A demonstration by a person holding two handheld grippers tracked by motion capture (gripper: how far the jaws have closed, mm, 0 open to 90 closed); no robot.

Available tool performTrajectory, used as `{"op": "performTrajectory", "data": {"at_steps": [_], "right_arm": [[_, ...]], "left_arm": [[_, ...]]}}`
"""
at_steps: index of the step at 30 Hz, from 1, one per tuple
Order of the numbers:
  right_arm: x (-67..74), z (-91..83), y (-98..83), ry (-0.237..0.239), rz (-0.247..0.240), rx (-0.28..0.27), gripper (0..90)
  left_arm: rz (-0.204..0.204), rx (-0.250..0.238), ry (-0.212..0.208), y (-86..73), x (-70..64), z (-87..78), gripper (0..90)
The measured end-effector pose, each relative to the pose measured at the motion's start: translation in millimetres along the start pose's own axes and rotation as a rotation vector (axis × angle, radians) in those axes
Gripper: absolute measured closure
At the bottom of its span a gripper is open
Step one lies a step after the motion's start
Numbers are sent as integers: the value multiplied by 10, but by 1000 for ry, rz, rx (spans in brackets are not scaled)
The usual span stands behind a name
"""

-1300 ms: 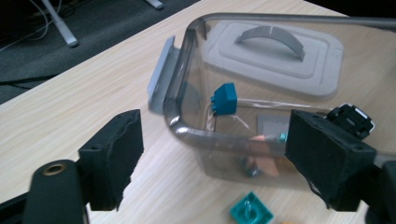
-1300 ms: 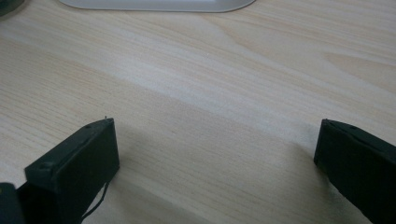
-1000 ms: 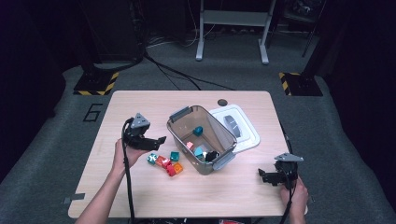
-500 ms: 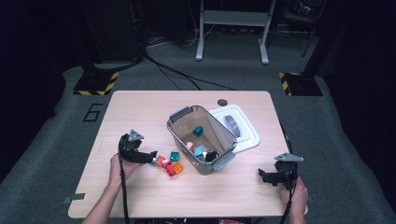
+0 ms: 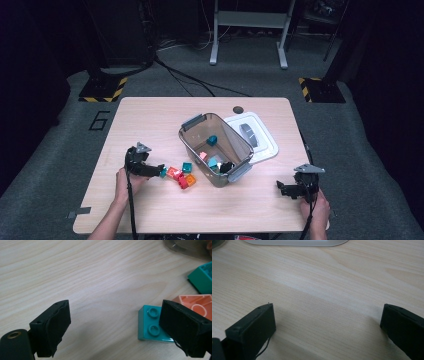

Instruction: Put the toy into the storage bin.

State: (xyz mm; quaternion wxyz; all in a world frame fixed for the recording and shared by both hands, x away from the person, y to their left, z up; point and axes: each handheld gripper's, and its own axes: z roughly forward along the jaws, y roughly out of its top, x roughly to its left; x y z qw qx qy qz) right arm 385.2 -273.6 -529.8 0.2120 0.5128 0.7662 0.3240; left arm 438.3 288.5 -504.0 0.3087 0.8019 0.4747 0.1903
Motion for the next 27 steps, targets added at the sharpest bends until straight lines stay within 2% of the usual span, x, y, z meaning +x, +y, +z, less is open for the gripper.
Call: {"op": "performTrajectory", "data": {"at_steps": [4, 7, 9, 10, 13, 14, 15, 16, 17, 19, 20, 21, 22, 23, 26, 27], "right_arm": [[0, 0, 0, 0, 0, 0, 0], [0, 0, 0, 0, 0, 0, 0], [0, 0, 0, 0, 0, 0, 0], [0, 0, 0, 0, 0, 0, 0], [0, 0, 0, 0, 0, 0, 0], [0, 0, 0, 0, 0, 0, 0], [0, 0, 0, 0, 0, 0, 0], [0, 0, 0, 0, 0, 0, 0], [0, 0, 0, 0, 0, 0, 0], [-1, 1, 0, -3, 0, -1, 0], [0, 0, 0, 0, 0, 0, 0], [0, 0, 0, 0, 0, 0, 0], [0, 0, 0, 0, 0, 0, 0], [0, 0, 0, 0, 0, 0, 0], [0, 0, 0, 0, 0, 0, 0], [0, 0, 0, 0, 0, 0, 0]], "left_arm": [[-14, -6, 16, -14, 27, -27, 107], [-24, -18, -2, -16, 13, -67, 107], [-3, -29, -25, -13, -24, -94, 109], [28, -22, -32, -14, -56, -99, 110], [84, -5, -37, -38, -118, -80, 130], [89, -4, -42, -57, -133, -58, 140], [99, 18, -45, -59, -128, -57, 145], [74, 4, -55, -73, -136, -35, 147], [81, 14, -61, -76, -127, -38, 159], [78, 4, -72, -85, -125, -31, 210], [80, -1, -81, -88, -125, -29, 247], [98, 3, -74, -86, -121, -36, 309], [90, -4, -73, -83, -132, -34, 351], [91, -7, -89, -81, -137, -35, 357], [121, 0, -90, -68, -149, -13, 388], [113, -1, -92, -65, -161, 0, 401]]}}
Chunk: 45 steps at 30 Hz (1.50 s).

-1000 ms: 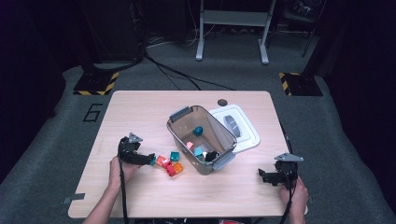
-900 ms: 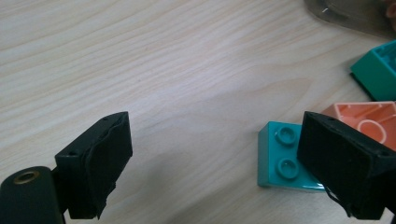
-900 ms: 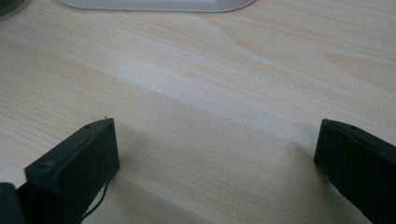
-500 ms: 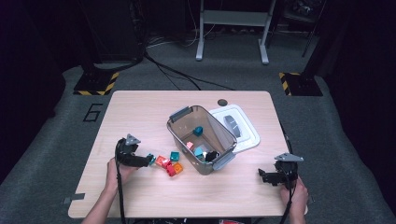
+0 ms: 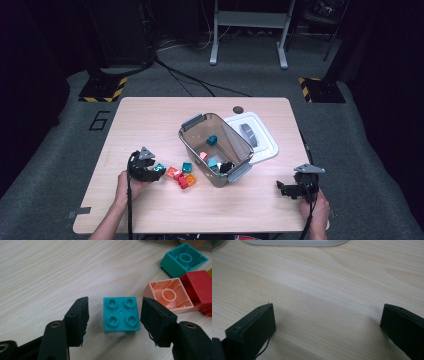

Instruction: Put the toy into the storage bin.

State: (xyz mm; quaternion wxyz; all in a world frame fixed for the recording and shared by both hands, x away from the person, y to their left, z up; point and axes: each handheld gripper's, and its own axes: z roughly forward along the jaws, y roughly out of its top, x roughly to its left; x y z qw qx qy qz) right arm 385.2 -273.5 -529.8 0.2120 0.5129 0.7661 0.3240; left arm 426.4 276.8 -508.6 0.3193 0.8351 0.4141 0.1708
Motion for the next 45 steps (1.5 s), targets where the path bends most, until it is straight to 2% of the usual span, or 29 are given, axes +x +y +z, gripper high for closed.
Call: {"op": "performTrajectory", "data": {"at_steps": [3, 8, 9, 12, 15, 17, 21, 22, 25, 28, 33, 35, 37, 39, 45], "right_arm": [[0, 0, 0, 0, 0, 0, 0], [0, 0, 0, 0, 0, 0, 0], [1, 1, 0, -1, 2, -1, 0], [0, 0, 0, 0, 0, 0, 0], [0, 0, 0, 0, -1, 0, 0], [2, 2, 1, -2, 4, -2, 0], [0, 0, 0, 0, 0, 0, 0], [-1, 0, 0, 0, 0, 0, 0], [0, 0, 0, 0, 0, 0, 0], [0, 0, 0, 0, 0, 0, 0], [0, 0, 0, 0, 0, 0, 0], [0, 0, 0, 0, -1, 0, 0], [-1, 0, 0, -2, -1, 0, 0], [-1, 0, 0, 1, -1, 0, 0], [0, 0, 0, 0, 0, 0, 0]], "left_arm": [[19, 8, 5, 21, -13, 27, 428], [21, -2, 15, 38, -24, 37, 516], [23, 15, 3, 47, -13, 24, 533], [15, 14, 8, 50, -17, 37, 582], [8, 20, 11, 52, -20, 31, 589], [26, 28, 15, 57, -15, 21, 590], [15, 5, 19, 55, -28, 14, 592], [17, 13, 11, 62, -22, 1, 592], [11, -5, 20, 63, -21, -16, 592], [-12, -23, 9, 85, -1, -55, 592], [-15, -52, 16, 144, 27, -141, 592], [-6, -40, 14, 167, 34, -167, 592], [-1, -51, 16, 184, 44, -185, 592], [-14, -60, 19, 207, 48, -211, 592], [2, -63, 25, 265, 68, -268, 592]]}}
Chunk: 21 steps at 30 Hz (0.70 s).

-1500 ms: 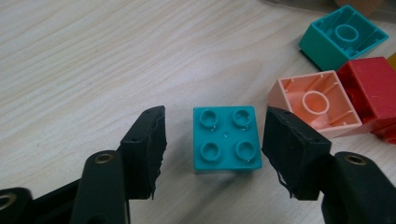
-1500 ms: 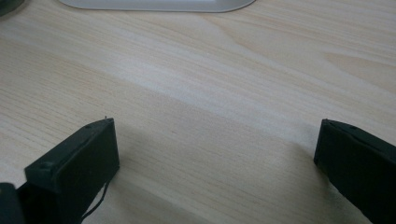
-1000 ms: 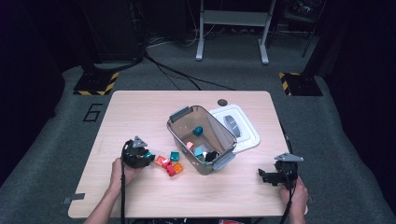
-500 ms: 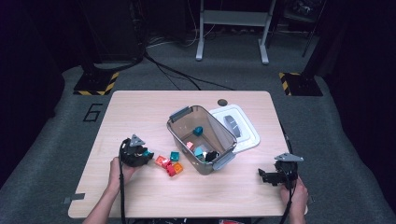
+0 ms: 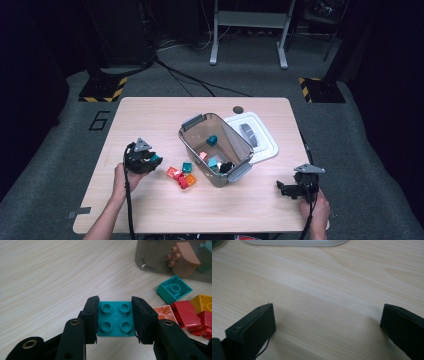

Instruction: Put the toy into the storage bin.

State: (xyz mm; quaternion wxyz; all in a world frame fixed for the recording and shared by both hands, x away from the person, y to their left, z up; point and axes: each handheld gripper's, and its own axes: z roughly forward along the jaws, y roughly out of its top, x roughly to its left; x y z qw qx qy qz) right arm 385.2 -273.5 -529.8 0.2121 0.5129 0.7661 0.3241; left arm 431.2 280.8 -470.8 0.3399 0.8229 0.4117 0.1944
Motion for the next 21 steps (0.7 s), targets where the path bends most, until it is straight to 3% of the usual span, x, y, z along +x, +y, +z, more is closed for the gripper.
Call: {"op": "performTrajectory", "data": {"at_steps": [16, 21], "right_arm": [[0, 0, 0, 0, 0, 0, 0], [0, 0, 0, 0, 0, 0, 0]], "left_arm": [[-8, -51, 17, 252, 97, -214, 592], [8, -69, 22, 378, 104, -272, 592]]}}
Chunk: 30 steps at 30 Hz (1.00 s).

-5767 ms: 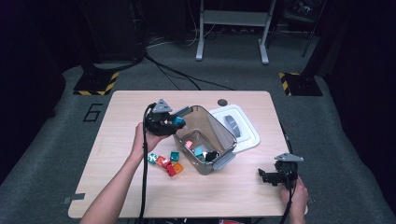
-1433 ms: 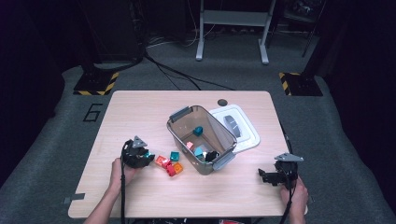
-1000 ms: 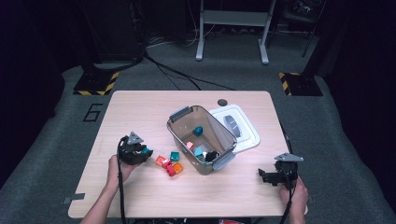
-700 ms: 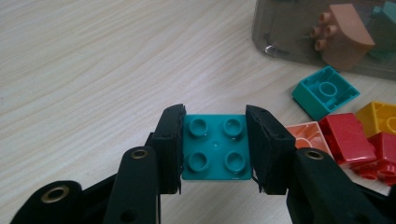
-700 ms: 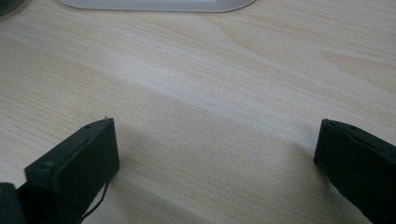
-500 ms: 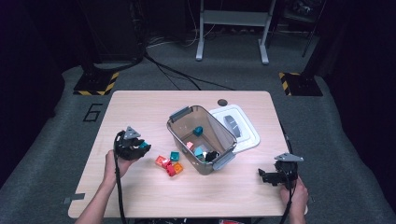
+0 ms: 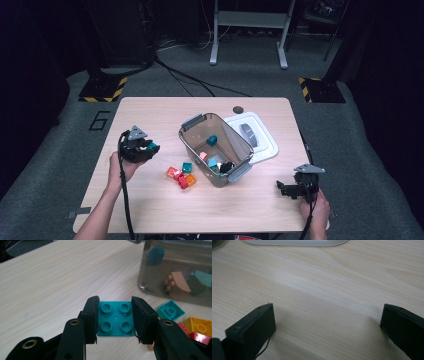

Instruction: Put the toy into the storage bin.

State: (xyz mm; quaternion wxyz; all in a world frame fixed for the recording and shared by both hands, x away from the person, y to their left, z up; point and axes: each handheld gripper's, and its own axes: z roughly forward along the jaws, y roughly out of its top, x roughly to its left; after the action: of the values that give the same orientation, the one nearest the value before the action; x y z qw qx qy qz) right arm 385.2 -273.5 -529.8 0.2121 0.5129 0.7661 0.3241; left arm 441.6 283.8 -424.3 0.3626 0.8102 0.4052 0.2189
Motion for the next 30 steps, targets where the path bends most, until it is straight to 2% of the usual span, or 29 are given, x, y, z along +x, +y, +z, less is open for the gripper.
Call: {"op": "performTrajectory", "data": {"at_steps": [10, 17, 30], "right_arm": [[0, 0, 0, 0, 0, 0, 0], [0, 0, 0, 0, 0, 0, 0], [0, 0, 0, 0, 0, 0, 0]], "left_arm": [[35, -36, 12, 310, 12, -101, 592], [73, -49, 10, 495, -38, -108, 592], [115, -71, -23, 825, -184, -8, 592]]}}
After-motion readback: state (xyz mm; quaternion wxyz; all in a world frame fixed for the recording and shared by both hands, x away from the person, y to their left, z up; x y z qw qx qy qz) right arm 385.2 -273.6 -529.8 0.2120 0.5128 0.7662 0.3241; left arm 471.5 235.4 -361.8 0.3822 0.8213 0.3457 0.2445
